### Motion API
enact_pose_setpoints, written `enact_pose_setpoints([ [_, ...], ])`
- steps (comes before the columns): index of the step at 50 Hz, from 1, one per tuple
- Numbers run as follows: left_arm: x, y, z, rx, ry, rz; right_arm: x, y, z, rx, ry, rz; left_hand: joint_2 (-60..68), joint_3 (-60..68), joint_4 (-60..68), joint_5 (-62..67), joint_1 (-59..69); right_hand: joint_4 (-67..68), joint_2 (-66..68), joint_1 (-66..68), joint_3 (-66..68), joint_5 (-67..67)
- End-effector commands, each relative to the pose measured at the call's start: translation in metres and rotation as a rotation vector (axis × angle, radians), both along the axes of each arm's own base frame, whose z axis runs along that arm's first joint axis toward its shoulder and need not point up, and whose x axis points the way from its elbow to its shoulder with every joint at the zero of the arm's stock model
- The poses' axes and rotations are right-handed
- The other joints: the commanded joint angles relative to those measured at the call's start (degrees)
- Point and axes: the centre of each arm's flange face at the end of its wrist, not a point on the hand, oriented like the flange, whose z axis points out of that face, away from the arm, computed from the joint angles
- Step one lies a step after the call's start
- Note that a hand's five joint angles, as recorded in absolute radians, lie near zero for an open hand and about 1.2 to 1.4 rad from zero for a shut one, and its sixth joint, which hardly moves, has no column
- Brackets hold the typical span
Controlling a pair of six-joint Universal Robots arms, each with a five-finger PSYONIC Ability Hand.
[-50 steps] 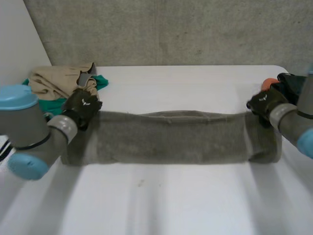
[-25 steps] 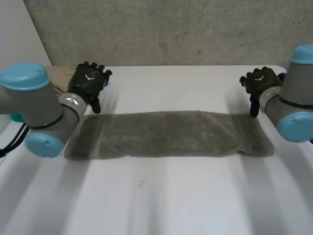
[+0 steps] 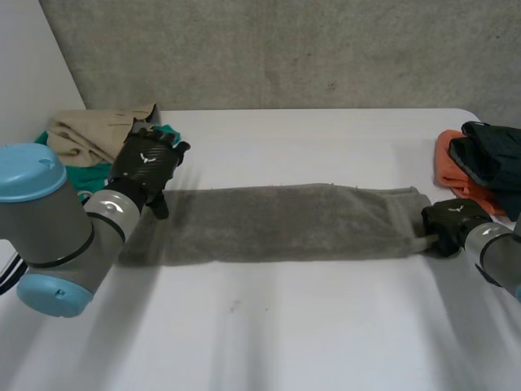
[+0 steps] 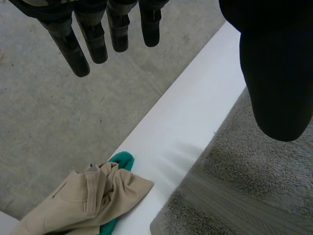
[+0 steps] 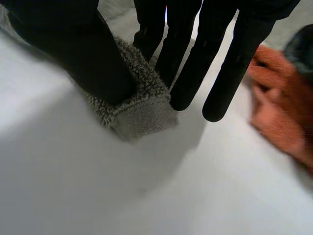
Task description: Fold the laundry.
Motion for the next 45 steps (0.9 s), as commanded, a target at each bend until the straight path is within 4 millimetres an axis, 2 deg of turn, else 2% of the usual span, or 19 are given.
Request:
enact_pose_setpoints([
  [1,0.001,0.005,0.018,-0.041,0.016,-0.002,-0.046,-0.010,0.051,-0.238,0.251,-0.114,-1.57,-1.95,-1.50,-2.54,-1.20,11.77,12.60,16.62,12.22,13.91],
  [6,0.003,0.010,0.028,-0.063,0.024,0.000,-0.072,-0.015,0.061,-0.254,0.465,-0.103,-1.57,-1.95,-1.50,-2.54,-1.20,11.77,12.60,16.62,12.22,13.91],
  [10,0.006,0.012,0.031,-0.065,0.026,0.004,-0.045,-0.015,0.071,-0.322,0.497,-0.008,-1.57,-1.95,-1.50,-2.54,-1.20,11.77,12.60,16.62,12.22,13.91],
  [11,0.007,0.014,0.031,-0.065,0.026,0.006,-0.013,-0.009,0.077,-0.376,0.467,0.080,-1.57,-1.95,-1.50,-2.54,-1.20,11.77,12.60,16.62,12.22,13.91],
  [13,0.007,0.015,0.032,-0.066,0.026,0.006,0.020,-0.002,0.086,-0.447,0.430,0.181,-1.57,-1.95,-1.50,-2.54,-1.20,11.77,12.60,16.62,12.22,13.91],
  [14,0.008,0.016,0.034,-0.069,0.031,0.008,0.053,0.009,0.092,-0.514,0.391,0.298,-1.57,-1.95,-1.50,-2.54,-1.20,11.77,12.60,16.62,12.22,13.91],
  [16,0.009,0.018,0.036,-0.071,0.034,0.008,0.086,0.025,0.098,-0.583,0.350,0.425,-1.57,-1.95,-1.50,-2.54,-1.20,11.77,12.60,16.62,12.22,13.91],
  [17,0.009,0.019,0.036,-0.071,0.038,0.008,0.116,0.044,0.099,-0.637,0.318,0.551,-1.57,-1.95,-1.50,-2.54,-1.20,11.77,12.60,16.62,12.22,13.91],
  [21,0.010,0.022,0.040,-0.072,0.056,0.007,0.184,0.095,0.078,-0.703,0.214,0.860,-1.57,-1.95,-1.50,-2.54,-1.20,11.77,12.60,16.62,12.22,13.91],
  [25,0.010,0.025,0.040,-0.064,0.069,0.005,0.229,0.141,0.044,-0.670,0.153,1.062,-1.57,-1.95,-1.50,-2.54,-1.20,11.77,12.60,16.62,12.22,13.91],
  [29,0.008,0.027,0.039,-0.059,0.076,-0.001,0.251,0.173,0.007,-0.561,0.151,1.164,-1.57,-1.95,-1.50,-2.54,-1.20,11.77,12.60,16.62,12.22,13.91],
  [31,0.008,0.027,0.039,-0.057,0.077,-0.002,0.253,0.177,-0.001,-0.512,0.166,1.165,-1.57,-1.95,-1.50,-2.54,-1.20,11.77,12.60,16.62,12.22,13.91],
  [32,0.008,0.027,0.039,-0.057,0.075,-0.002,0.252,0.177,-0.002,-0.490,0.175,1.151,-1.57,-1.95,-1.50,-2.54,-1.20,0.17,1.00,5.02,0.62,2.32],
  [33,0.007,0.027,0.038,-0.055,0.076,-0.004,0.248,0.173,0.000,-0.457,0.193,1.104,-1.57,-1.95,-1.50,-2.54,-1.20,-48.90,-48.08,-44.06,-48.46,-46.76],
  [34,0.007,0.027,0.039,-0.056,0.077,-0.005,0.244,0.170,0.001,-0.436,0.199,1.071,-1.57,-1.95,-1.50,-2.54,-1.20,-58.23,-57.40,-53.38,-57.78,-56.09],
  [36,0.005,0.028,0.040,-0.060,0.080,-0.010,0.240,0.169,0.005,-0.411,0.194,1.007,-1.57,-1.95,-1.50,-2.54,-1.20,-58.23,-57.40,-53.38,-57.78,-56.09],
  [40,-0.003,0.033,0.043,-0.071,0.084,-0.038,0.201,0.137,0.047,-0.325,0.031,0.728,-1.57,-1.95,-1.50,-2.54,-1.20,-58.23,-57.40,-53.38,-57.78,-56.09],
  [43,-0.009,0.037,0.044,-0.076,0.087,-0.058,0.173,0.121,0.055,-0.253,-0.071,0.606,-1.57,-1.95,-1.50,-2.54,-1.20,-58.23,-57.40,-53.38,-57.78,-56.09],
  [45,-0.012,0.037,0.044,-0.082,0.090,-0.066,0.156,0.116,0.047,-0.162,-0.139,0.535,-1.57,-1.95,-1.50,-2.54,-1.20,-58.23,-57.40,-53.38,-57.78,-56.09],
])
